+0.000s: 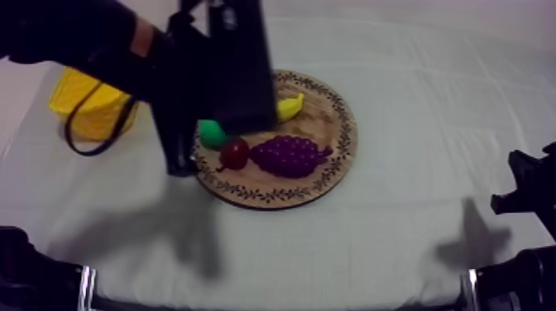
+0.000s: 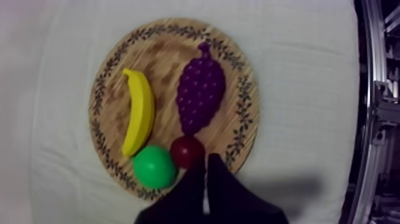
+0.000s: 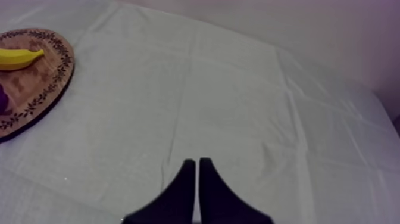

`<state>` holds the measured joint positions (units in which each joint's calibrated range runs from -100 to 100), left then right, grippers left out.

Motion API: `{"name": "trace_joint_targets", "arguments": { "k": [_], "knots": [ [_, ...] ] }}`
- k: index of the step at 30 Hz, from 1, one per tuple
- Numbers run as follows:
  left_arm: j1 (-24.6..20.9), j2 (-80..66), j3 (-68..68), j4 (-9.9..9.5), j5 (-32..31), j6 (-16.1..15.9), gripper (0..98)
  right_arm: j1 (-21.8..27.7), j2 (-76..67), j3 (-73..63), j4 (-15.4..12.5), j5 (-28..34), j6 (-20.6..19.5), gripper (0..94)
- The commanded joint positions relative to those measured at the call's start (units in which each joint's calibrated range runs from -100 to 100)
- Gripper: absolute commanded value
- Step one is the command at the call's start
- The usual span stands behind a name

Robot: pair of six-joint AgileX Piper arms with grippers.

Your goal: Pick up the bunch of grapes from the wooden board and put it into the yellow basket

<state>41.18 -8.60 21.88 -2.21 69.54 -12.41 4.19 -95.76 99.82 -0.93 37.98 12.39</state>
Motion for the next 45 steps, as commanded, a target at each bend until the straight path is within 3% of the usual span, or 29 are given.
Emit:
{"name": "trace_joint_targets", "arguments": {
  "k": [1, 13, 28, 34, 40, 45],
  "knots": [
    [1.7, 4.9, -4.2, -0.47, 1.2, 0.4, 0.0, 0.0, 0.0, 0.0, 0.0, 0.0, 0.0, 0.3],
    [4.7, 17.5, -16.3, -3.39, 6.7, 3.6, 2.4, 0.0, 0.0, 0.0, 0.0, 0.0, 0.0, 0.3],
    [3.3, 21.6, -17.3, -6.01, 7.9, 6.3, 62.8, 0.0, 0.0, 0.0, 0.0, 0.0, 0.0, 0.3],
    [3.3, 22.6, -17.6, -6.35, 8.1, 7.0, 82.4, 0.0, 0.0, 0.0, 0.0, 0.0, 0.0, 0.3],
    [3.2, 25.1, -18.0, -6.40, 8.0, 7.2, 92.5, 0.0, 0.0, 0.0, 0.0, 0.0, 0.0, 0.3],
    [2.8, 29.0, -18.6, -6.32, 6.8, 7.2, 94.9, 0.0, 0.0, 0.0, 0.0, 0.0, 0.0, 0.3]
  ]
}}
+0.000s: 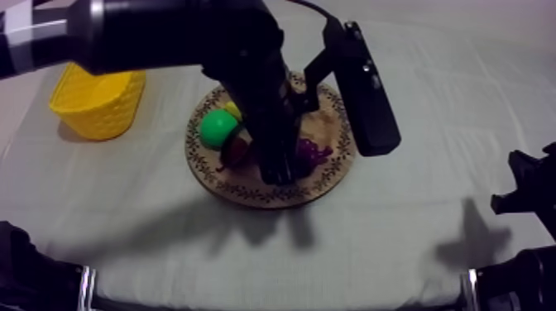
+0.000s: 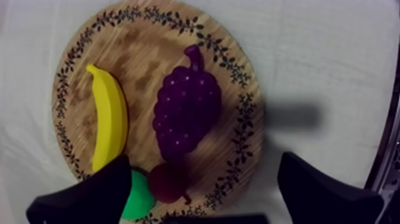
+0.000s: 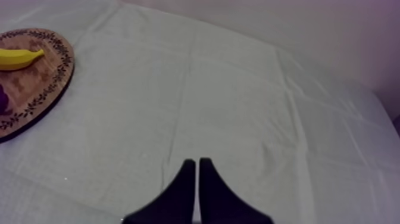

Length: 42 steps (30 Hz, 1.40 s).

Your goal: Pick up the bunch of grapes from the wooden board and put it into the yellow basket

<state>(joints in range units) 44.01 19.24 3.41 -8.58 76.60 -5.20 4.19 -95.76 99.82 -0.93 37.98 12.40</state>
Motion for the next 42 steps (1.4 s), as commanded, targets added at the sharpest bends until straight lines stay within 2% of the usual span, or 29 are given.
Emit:
{"name": "trace_joint_targets", "arguments": {
  "k": [1, 14, 32, 35, 42],
  "knots": [
    [-0.2, 2.0, -0.3, 0.04, -0.6, -0.1, 95.1, 0.0, 0.0, 0.0, 0.0, 0.0, 0.0, 0.3],
    [-2.1, 12.7, -5.6, 0.17, -2.9, -0.7, 95.0, 0.0, 0.0, 0.0, 0.0, 0.0, 0.0, 0.3],
    [-4.4, 21.6, -12.8, 0.09, 1.0, -1.6, 95.1, 0.0, 0.0, 0.0, 0.0, 0.0, 0.0, 0.3],
    [-4.4, 22.7, -13.5, 0.04, 1.4, -1.6, 92.0, 0.0, 0.0, 0.0, 0.0, 0.0, 0.0, 0.3],
    [-4.4, 24.8, -15.4, 0.16, 2.5, -1.9, 77.4, 0.0, 0.0, 0.0, 0.0, 0.0, 0.0, 0.3]
  ]
}}
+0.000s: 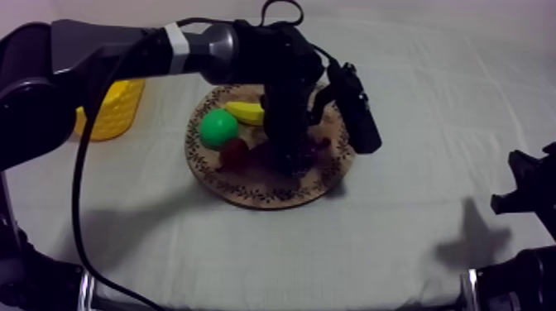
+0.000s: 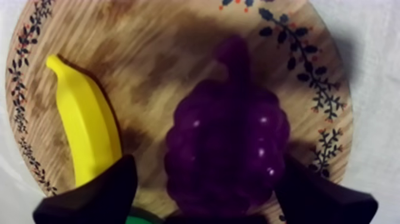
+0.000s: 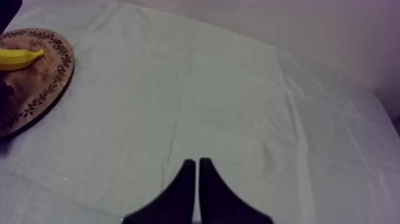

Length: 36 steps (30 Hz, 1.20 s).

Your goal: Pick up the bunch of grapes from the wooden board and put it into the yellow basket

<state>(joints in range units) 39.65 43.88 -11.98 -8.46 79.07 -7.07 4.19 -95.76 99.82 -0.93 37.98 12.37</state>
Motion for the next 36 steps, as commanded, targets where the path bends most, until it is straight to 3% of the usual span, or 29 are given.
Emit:
{"name": "trace_joint_targets", "arguments": {
  "k": [1, 8, 15, 36],
  "knots": [
    [0.0, 0.3, -0.1, 0.07, 0.1, 0.0, 75.3, 0.0, 0.0, 0.0, 0.0, 0.0, 0.0, 0.3],
    [0.0, 0.7, -0.2, 0.26, -0.6, 0.6, 59.9, 0.0, 0.0, 0.0, 0.0, 0.0, 0.0, 0.3],
    [0.0, -1.1, 1.0, 0.28, -1.8, 1.3, 53.7, 0.0, 0.0, 0.0, 0.0, 0.0, 0.0, 0.3],
    [1.9, -26.2, 11.0, 1.81, 2.4, 3.5, 58.9, 0.0, 0.0, 0.0, 0.0, 0.0, 0.0, 0.3]
  ]
}}
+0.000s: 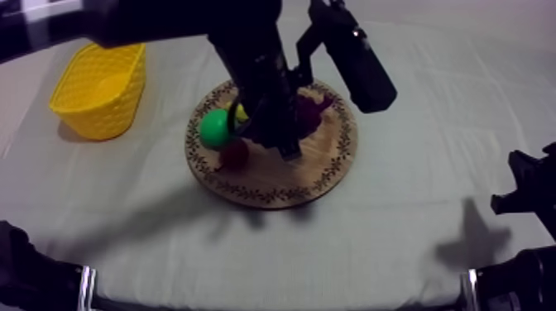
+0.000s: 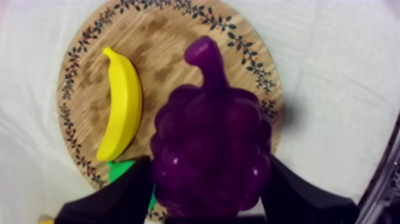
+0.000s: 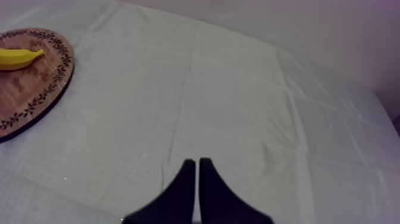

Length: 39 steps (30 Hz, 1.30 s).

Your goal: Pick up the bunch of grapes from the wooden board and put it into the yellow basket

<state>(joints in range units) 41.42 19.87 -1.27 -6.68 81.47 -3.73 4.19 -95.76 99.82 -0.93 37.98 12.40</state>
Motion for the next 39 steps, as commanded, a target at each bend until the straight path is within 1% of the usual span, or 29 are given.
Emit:
{"name": "trace_joint_targets", "arguments": {
  "k": [1, 6, 11, 19, 34, 39],
  "knots": [
    [0.1, -3.2, 0.6, 0.03, 0.2, 0.4, 58.8, 0.0, 0.0, 0.0, 0.0, 0.0, 0.0, 0.3],
    [-0.6, -7.0, 2.7, -0.20, 0.6, 1.0, 58.2, 0.0, 0.0, 0.0, 0.0, 0.0, 0.0, 0.3],
    [-3.8, -9.2, 5.6, -0.72, 0.7, 1.6, 57.4, 0.0, 0.0, 0.0, 0.0, 0.0, 0.0, 0.3],
    [-12.7, -11.5, 6.8, -0.52, 0.6, 0.4, 56.3, 0.0, 0.0, 0.0, 0.0, 0.0, 0.0, 0.3],
    [-31.3, -14.5, 7.0, -0.51, -0.4, -2.9, 56.0, 0.0, 0.0, 0.0, 0.0, 0.0, 0.0, 0.3],
    [-36.2, -15.4, 7.5, -0.71, -0.5, -3.3, 55.7, 0.0, 0.0, 0.0, 0.0, 0.0, 0.0, 0.3]
  ]
}}
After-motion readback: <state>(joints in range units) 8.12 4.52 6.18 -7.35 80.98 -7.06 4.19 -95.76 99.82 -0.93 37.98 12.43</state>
